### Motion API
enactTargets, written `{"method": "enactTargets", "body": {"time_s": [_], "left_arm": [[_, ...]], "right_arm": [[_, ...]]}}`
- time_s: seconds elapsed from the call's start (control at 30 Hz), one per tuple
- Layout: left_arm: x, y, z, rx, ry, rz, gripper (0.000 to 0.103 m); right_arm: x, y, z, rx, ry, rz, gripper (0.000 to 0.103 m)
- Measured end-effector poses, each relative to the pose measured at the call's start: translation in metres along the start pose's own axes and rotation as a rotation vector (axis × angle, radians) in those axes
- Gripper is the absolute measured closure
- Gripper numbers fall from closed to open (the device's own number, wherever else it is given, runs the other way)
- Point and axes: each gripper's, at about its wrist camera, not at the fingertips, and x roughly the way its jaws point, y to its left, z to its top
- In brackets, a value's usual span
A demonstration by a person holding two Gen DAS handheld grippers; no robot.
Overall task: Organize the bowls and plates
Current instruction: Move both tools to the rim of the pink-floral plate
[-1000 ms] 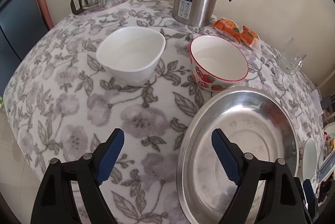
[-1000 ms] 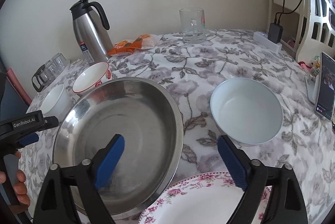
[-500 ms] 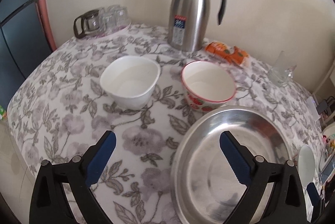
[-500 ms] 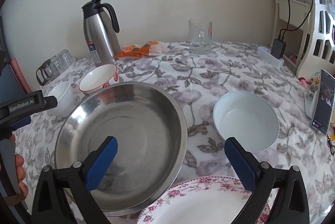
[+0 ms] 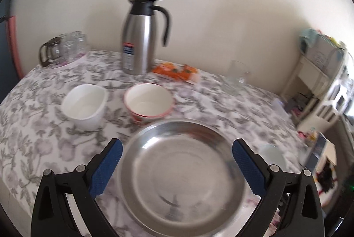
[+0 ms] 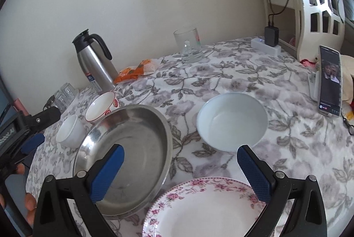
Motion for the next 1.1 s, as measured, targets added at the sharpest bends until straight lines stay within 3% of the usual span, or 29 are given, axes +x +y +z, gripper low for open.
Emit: {"method": "enactTargets", "body": {"time_s": [0.13, 0.23, 0.37, 0.53, 0.67, 0.8, 0.9, 1.1], "left_arm": [[-0.012, -0.021, -0.005, 0.02, 0.021, -0.05, 0.003], [-0.015, -0.031, -0.012, 0.016, 0.063, -0.071, 0.003], [-0.011, -0.045, -0.027, 0.036, 0.167, -0.1, 0.003], [-0.006, -0.063, -0.052, 0.045, 0.323, -0.147, 0.004], [-0.008, -0.074, -0.07, 0.059, 0.387, -0.188, 0.004], [0.002, -0.072, -0.089, -0.008, 0.496, -0.241, 0.004], [0.012, -0.069, -0.102, -0.055, 0.569, -0.241, 0.004], [0.022, -0.072, -0.11, -0.045, 0.585, -0.189, 0.004]], "right_arm": [[-0.012, -0.024, 0.001, 0.089, -0.013, -0.028, 0.0], [-0.013, -0.044, -0.001, 0.153, 0.03, -0.059, 0.0], [-0.01, -0.061, -0.008, 0.18, 0.101, -0.135, 0.0], [-0.01, -0.078, -0.02, 0.233, 0.185, -0.136, 0.0], [-0.008, -0.083, -0.025, 0.246, 0.232, -0.133, 0.0], [-0.004, -0.085, -0.03, 0.248, 0.274, -0.135, 0.001], [0.0, -0.088, -0.035, 0.258, 0.31, -0.14, 0.007], [0.006, -0.092, -0.041, 0.267, 0.349, -0.108, 0.022]]}}
